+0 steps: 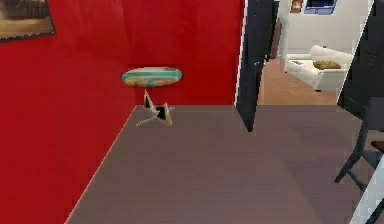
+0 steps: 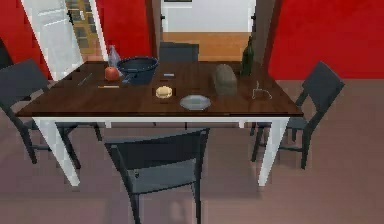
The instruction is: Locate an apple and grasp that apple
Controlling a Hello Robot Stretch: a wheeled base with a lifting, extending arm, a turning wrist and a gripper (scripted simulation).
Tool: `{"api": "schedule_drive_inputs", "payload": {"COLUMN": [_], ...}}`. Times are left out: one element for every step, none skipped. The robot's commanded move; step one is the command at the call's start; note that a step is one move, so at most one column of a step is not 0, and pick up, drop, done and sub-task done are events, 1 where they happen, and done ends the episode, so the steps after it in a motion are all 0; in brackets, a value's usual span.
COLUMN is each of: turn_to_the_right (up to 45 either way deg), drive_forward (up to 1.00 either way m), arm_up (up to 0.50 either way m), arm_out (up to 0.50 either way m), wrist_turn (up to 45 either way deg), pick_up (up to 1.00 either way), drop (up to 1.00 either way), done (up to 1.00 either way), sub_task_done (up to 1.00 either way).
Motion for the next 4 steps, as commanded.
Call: {"api": "schedule_drive_inputs", "payload": {"turn_to_the_right": [0.0,36.0,0.0,-15.0], "drive_forward": [0.5,0.0,0.65,0.0], "arm_up": [0.0,0.0,0.0,0.0], "arm_out": [0.0,0.0,0.0,0.0], "wrist_turn": [0.0,0.0,0.0,0.0], "pick_up": [0.0,0.0,0.0,0.0], "drop": [0.0,0.0,0.0,0.0], "done": [0.0,0.0,0.0,0.0], "sub_task_done": [0.0,0.0,0.0,0.0]}}
